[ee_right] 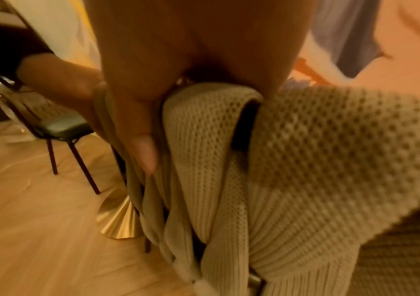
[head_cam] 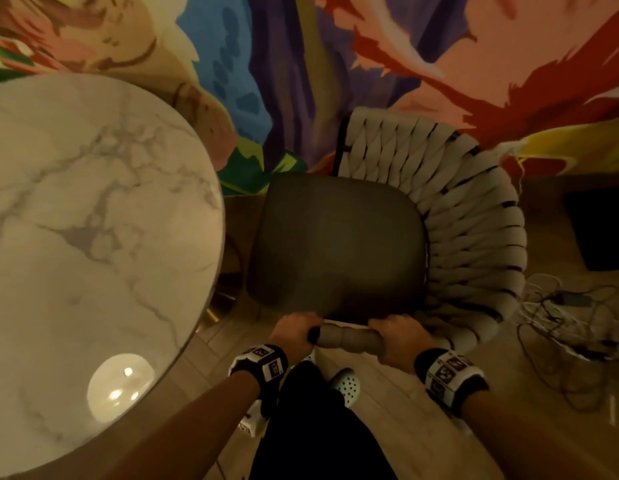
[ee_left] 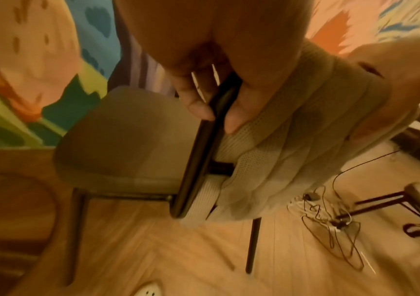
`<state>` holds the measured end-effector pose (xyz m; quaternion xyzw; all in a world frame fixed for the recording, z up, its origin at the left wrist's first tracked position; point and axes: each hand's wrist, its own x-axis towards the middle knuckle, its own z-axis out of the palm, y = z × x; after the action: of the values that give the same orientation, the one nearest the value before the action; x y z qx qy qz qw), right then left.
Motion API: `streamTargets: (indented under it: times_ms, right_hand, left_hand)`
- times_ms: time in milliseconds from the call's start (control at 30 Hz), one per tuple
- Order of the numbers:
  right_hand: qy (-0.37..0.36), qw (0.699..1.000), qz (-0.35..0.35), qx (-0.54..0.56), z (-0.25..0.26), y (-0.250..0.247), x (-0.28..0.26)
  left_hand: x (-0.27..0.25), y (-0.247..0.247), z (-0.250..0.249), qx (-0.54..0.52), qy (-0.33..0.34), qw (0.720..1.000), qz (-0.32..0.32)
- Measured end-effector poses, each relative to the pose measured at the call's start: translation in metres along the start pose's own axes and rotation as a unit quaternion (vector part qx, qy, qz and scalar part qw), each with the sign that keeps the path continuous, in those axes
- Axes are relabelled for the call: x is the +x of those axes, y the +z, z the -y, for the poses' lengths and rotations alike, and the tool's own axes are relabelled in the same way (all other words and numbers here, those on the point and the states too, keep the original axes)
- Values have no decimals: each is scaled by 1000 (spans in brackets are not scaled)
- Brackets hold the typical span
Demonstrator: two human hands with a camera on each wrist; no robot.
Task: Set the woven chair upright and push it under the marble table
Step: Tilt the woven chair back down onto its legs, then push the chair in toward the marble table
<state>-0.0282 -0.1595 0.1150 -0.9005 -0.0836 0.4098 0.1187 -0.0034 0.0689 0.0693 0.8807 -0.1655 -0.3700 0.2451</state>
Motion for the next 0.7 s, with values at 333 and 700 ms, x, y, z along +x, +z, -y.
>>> streamTargets:
  times_ms: [333,700]
  right_hand:
    - [-43,991,104,-68,-30,189,46]
    - [199,877,-45,436,-76,99,-74]
  left_hand:
    - [-51,41,3,-13,-27,993,118]
    - [-63,27,-6,-105,-201,972,66]
